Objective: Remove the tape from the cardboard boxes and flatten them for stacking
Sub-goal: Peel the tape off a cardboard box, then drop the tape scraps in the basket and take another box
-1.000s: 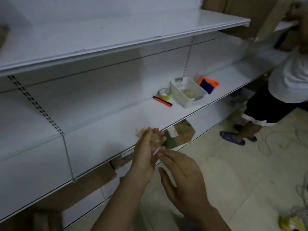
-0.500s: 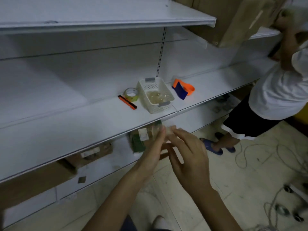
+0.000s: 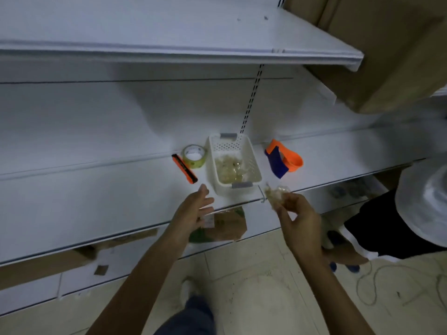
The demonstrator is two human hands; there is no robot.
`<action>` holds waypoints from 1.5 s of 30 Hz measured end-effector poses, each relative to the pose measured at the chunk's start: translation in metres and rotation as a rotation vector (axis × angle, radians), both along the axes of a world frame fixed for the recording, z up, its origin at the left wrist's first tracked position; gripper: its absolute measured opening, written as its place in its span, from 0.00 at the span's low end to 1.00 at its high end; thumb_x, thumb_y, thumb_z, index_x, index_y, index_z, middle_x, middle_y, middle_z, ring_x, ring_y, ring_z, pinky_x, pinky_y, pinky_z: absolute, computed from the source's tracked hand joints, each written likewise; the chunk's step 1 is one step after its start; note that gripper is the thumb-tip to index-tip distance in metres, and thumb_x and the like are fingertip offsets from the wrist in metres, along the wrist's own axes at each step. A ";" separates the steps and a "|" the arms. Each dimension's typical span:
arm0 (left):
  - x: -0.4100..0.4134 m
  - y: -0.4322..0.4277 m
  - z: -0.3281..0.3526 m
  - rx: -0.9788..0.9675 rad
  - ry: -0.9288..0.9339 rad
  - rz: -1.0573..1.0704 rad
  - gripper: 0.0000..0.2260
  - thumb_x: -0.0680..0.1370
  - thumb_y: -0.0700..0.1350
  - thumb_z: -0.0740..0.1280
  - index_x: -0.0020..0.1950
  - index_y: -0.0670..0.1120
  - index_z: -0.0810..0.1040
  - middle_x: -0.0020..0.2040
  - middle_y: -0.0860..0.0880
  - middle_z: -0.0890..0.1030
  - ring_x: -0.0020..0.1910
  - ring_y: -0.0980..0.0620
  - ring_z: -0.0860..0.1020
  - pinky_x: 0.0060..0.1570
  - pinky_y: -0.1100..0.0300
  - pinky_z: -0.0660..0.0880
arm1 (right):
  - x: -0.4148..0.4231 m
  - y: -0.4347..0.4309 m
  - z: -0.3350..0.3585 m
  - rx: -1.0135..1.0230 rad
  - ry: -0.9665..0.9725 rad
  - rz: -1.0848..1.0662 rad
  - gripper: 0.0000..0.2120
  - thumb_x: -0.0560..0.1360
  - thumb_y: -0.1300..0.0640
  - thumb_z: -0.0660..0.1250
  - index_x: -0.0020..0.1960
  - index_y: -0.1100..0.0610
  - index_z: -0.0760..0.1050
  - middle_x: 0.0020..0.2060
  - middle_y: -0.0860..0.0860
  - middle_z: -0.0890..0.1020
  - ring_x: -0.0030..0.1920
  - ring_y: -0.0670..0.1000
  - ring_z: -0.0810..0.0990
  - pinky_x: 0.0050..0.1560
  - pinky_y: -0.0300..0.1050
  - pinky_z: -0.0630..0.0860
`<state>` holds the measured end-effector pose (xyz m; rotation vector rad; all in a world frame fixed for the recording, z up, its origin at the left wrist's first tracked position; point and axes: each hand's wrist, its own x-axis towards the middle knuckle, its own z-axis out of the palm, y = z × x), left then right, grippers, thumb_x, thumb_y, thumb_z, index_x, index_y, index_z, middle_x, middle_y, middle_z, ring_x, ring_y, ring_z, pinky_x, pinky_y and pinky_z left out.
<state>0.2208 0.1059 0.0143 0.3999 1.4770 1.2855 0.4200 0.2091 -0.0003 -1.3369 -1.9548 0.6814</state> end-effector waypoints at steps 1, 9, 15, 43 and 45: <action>-0.004 0.016 -0.005 -0.017 -0.058 0.036 0.23 0.80 0.58 0.53 0.69 0.46 0.70 0.65 0.47 0.76 0.62 0.48 0.75 0.61 0.55 0.68 | 0.000 0.011 -0.006 -0.007 -0.054 0.025 0.09 0.75 0.58 0.69 0.55 0.55 0.77 0.47 0.46 0.83 0.49 0.45 0.81 0.50 0.47 0.79; -0.010 0.071 -0.023 -0.103 -0.126 0.144 0.18 0.78 0.61 0.55 0.55 0.52 0.77 0.52 0.50 0.84 0.46 0.53 0.82 0.38 0.62 0.77 | -0.057 0.107 -0.042 -0.036 -0.272 0.359 0.23 0.74 0.65 0.65 0.68 0.58 0.71 0.63 0.53 0.76 0.63 0.54 0.74 0.61 0.44 0.72; -0.003 0.076 -0.016 -0.066 -0.144 0.412 0.20 0.77 0.63 0.53 0.57 0.54 0.76 0.52 0.51 0.84 0.52 0.52 0.81 0.52 0.57 0.73 | -0.117 0.172 -0.087 0.196 -0.885 0.709 0.26 0.76 0.46 0.62 0.71 0.54 0.65 0.72 0.53 0.63 0.74 0.55 0.56 0.72 0.56 0.57; 0.143 0.082 -0.022 -0.233 0.369 0.991 0.13 0.81 0.56 0.55 0.62 0.55 0.71 0.63 0.54 0.76 0.62 0.51 0.75 0.57 0.61 0.72 | -0.070 0.182 -0.079 -0.163 -0.071 1.018 0.09 0.73 0.66 0.65 0.52 0.57 0.76 0.42 0.51 0.77 0.39 0.50 0.75 0.39 0.49 0.75; 0.142 0.057 -0.019 -0.576 0.897 0.695 0.22 0.79 0.57 0.58 0.73 0.53 0.63 0.74 0.51 0.64 0.72 0.51 0.64 0.66 0.57 0.67 | -0.071 0.145 -0.064 -0.161 -0.011 1.164 0.13 0.75 0.66 0.65 0.57 0.55 0.76 0.47 0.50 0.77 0.45 0.48 0.76 0.42 0.43 0.74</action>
